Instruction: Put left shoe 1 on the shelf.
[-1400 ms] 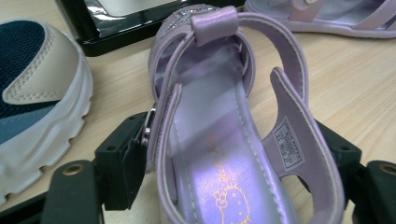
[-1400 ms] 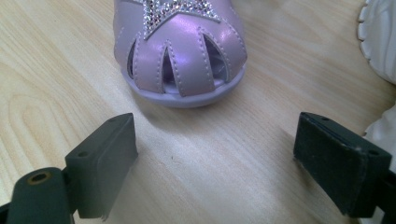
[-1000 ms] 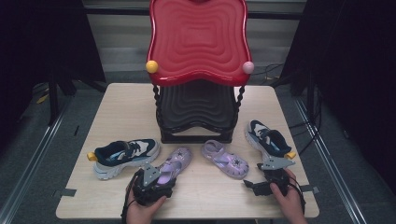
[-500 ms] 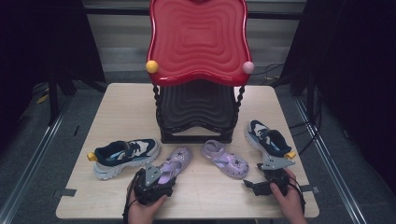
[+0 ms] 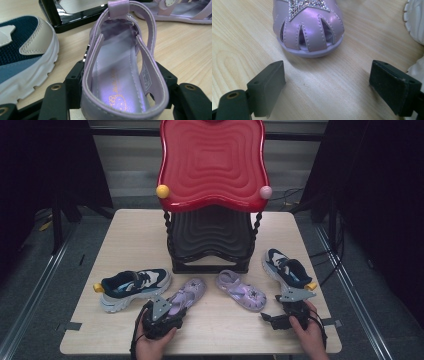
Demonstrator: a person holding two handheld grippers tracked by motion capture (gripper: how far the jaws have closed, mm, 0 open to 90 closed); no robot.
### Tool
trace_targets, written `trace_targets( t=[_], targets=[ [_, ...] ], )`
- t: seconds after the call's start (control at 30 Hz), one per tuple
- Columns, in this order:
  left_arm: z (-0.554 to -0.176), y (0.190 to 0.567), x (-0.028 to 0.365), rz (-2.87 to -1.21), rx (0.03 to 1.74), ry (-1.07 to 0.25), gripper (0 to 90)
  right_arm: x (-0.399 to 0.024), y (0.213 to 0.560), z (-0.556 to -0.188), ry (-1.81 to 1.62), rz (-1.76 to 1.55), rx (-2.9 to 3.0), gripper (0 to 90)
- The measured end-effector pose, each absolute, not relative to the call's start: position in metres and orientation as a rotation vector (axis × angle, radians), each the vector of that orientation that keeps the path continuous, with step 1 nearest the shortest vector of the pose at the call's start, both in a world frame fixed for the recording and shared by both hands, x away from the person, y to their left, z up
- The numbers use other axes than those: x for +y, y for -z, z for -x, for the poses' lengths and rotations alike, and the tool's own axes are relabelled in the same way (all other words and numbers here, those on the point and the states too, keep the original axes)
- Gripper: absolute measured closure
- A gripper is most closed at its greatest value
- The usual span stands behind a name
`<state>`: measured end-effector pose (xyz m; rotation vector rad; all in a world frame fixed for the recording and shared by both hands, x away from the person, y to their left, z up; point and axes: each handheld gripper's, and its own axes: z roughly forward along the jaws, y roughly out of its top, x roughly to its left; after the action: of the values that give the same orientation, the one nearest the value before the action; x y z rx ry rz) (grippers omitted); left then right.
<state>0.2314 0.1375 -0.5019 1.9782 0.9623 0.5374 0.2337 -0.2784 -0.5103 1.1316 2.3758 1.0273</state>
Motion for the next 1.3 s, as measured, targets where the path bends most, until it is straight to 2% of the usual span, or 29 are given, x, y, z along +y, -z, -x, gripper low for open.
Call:
trace_targets(
  t=[0.6, 1.3],
  targets=[
    [-0.22, 0.469, 0.144, -1.774, 0.899, -0.696, 40.4, -0.278, 0.51, -0.234, -1.027, -1.131, 2.376, 12.5],
    [-0.242, 0.436, 0.123, -1.586, 0.933, -0.816, 40.3, -0.278, 0.51, -0.234, -1.027, -1.131, 2.376, 12.6]
  ],
)
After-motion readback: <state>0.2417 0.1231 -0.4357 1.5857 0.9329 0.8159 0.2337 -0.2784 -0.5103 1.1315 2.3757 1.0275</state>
